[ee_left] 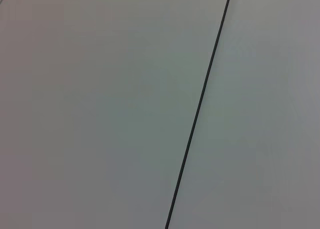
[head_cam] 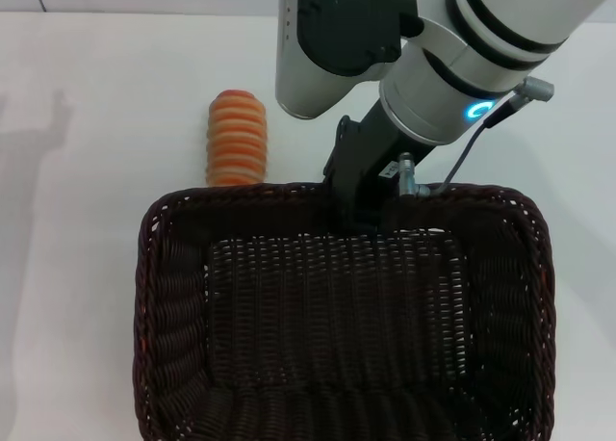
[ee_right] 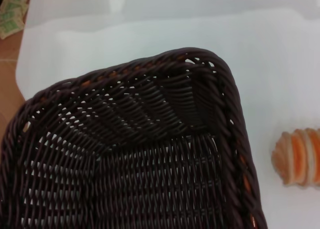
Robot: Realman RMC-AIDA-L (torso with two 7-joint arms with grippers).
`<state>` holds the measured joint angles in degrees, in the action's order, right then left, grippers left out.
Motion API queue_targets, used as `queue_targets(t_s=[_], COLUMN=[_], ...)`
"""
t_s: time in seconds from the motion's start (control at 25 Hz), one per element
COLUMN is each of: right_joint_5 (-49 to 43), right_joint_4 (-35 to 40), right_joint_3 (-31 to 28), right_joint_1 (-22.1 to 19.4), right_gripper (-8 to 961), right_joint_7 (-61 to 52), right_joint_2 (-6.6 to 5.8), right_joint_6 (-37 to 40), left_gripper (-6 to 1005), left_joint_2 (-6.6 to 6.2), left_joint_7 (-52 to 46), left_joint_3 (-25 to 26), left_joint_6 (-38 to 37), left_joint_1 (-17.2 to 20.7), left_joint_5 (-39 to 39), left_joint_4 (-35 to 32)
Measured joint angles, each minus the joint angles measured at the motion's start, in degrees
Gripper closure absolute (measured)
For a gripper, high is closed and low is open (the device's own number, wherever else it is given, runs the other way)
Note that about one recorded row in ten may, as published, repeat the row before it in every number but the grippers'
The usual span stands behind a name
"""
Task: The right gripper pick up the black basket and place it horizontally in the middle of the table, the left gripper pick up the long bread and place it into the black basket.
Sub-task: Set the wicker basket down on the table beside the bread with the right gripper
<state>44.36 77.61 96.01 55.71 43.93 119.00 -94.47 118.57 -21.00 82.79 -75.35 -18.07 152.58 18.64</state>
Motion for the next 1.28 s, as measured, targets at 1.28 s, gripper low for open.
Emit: queue_targets(t_s=[1.28], right_joint_5=[-10.0], right_joint_4=[-1.4], right_joint_3=[4.5], right_joint_1=[0.4], right_gripper=[523], right_joint_7=[-5.4], right_joint_2=[0.08], right_joint_6=[9.0], left_gripper=[216], left_joint_2=[-0.11], left_joint_7=[-1.5], left_joint_3=[-0.2], left_joint_6=[-1.5], left_joint_1=[0.5], left_joint_5=[0.0], left_joint_4=[-0.1])
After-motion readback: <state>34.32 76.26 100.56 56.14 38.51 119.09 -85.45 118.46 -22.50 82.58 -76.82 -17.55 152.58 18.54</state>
